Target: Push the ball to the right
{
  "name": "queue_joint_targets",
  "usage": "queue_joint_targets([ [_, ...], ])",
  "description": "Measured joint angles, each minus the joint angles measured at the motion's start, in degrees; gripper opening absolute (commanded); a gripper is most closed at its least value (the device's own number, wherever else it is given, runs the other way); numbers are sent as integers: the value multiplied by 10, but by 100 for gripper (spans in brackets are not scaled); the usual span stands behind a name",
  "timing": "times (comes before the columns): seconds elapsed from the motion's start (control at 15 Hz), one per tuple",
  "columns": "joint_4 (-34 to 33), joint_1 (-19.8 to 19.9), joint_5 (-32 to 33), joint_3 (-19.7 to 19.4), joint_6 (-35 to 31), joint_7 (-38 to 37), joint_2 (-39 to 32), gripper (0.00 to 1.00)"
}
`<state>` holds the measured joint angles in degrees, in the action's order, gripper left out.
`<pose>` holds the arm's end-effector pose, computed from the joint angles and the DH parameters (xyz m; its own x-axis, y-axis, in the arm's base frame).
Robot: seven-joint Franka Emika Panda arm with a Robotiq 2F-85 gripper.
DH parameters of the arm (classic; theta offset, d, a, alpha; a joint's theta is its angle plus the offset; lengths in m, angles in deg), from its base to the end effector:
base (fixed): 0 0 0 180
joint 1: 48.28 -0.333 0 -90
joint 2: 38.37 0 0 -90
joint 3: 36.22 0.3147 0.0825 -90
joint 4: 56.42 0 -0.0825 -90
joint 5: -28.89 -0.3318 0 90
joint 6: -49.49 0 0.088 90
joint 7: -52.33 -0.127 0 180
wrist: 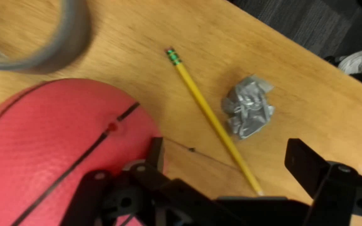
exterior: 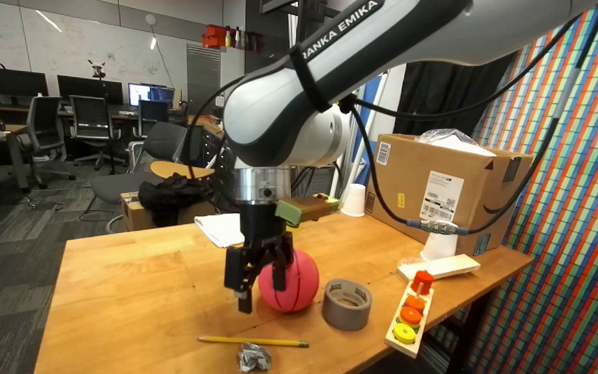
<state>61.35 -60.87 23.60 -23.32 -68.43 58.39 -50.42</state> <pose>0.4624 0.2249 0.3352 0.8554 0.4815 -0.1909 0.4621 -0.8759 -0.1384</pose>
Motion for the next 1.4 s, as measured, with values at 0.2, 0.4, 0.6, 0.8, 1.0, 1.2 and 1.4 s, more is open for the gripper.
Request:
queue_joint_targets([
  [0.2, 6, 26, 30, -35, -6, -28, 40, 100],
  [0.4, 26, 48, 97, -60, -11, -53, 98, 100],
  [0.6, 74, 55, 176, -64, -38, -100, 160, 100],
  [0.8, 133, 51, 214, -45, -68, -139, 204, 100],
  [1.0, 175, 26, 196, -16, -88, -139, 216, 100],
  [1.2, 202, -7, 152, 9, -117, -117, 211, 100],
  [1.4, 216, -39, 93, 22, -158, -52, 202, 100],
])
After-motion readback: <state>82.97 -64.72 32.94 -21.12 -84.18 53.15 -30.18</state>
